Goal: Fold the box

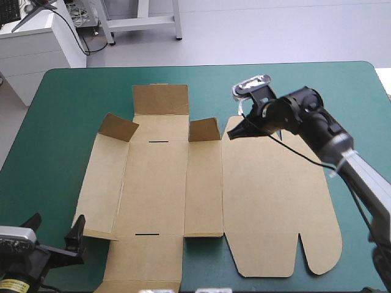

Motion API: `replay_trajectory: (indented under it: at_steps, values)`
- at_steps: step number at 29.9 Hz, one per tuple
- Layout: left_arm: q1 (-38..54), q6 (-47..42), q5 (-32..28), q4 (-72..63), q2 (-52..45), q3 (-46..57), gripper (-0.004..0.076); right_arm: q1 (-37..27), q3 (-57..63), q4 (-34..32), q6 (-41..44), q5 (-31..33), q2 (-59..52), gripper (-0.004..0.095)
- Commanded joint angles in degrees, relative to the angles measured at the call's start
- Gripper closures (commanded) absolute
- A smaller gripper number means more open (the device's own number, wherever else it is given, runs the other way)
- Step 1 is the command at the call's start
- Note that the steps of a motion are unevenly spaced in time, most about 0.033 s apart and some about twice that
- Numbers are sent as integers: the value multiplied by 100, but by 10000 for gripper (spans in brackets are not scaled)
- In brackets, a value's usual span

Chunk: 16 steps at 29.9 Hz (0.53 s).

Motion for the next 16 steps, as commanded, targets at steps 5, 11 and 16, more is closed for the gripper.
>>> replay_trajectory:
  at_steps: [5,11,16]
  values:
    - [-5,-36,-382,212,2108,-1439,87,-27,2056,0,276,-1244,-2176,908]
    - [-5,-93,735,12,3811,-2652,87,-27,3018,0,405,-1358,-3343,908]
    - [-5,-112,1149,-170,4966,-3069,87,-27,3676,0,429,-1185,-4227,908]
